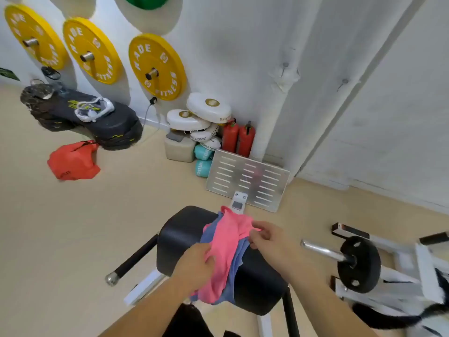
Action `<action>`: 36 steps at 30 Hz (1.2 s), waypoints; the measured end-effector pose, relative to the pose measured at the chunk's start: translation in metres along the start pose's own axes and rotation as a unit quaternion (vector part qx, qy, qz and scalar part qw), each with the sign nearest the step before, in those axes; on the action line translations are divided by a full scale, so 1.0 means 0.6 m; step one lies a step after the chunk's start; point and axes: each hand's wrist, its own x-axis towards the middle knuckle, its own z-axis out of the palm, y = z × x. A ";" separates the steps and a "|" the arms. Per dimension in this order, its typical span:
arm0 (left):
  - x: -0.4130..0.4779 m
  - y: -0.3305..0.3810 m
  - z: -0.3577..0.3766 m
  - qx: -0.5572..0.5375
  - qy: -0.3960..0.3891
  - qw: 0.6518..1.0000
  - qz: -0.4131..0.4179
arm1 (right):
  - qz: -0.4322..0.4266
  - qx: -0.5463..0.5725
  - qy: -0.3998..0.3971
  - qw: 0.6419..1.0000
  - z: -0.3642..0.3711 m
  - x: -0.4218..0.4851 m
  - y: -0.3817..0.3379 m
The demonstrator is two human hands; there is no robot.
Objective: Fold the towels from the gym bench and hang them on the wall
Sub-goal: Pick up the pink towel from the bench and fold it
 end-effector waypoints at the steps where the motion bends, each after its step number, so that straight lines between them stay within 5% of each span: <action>1: 0.032 -0.011 -0.002 -0.008 -0.010 1.000 0.006 | 0.017 0.027 0.014 0.999 0.011 0.020 -0.003; 12: 0.151 -0.001 0.001 0.009 -0.077 0.997 0.014 | 0.169 0.131 0.086 0.973 0.031 0.036 -0.041; 21: 0.089 0.132 -0.105 -0.281 -0.097 0.954 0.033 | 0.171 0.232 0.024 0.957 0.019 0.039 -0.042; 24: 0.051 0.179 -0.157 -0.305 -0.130 0.936 0.115 | 0.128 0.330 0.007 0.935 -0.010 0.051 -0.086; 27: 0.022 0.202 -0.183 -0.247 -0.175 0.932 0.199 | 0.068 0.309 0.053 0.947 -0.047 0.054 -0.128; 29: 0.012 0.206 -0.199 -0.260 -0.130 0.929 0.228 | 0.031 0.253 0.072 0.964 -0.069 0.051 -0.148; 33: 0.047 0.200 -0.246 -0.299 0.078 0.937 0.164 | -0.055 0.184 0.049 0.980 -0.109 0.028 -0.195; 36: 0.084 0.197 -0.257 -0.212 0.001 0.948 0.235 | -0.120 0.174 0.011 0.977 -0.134 0.003 -0.226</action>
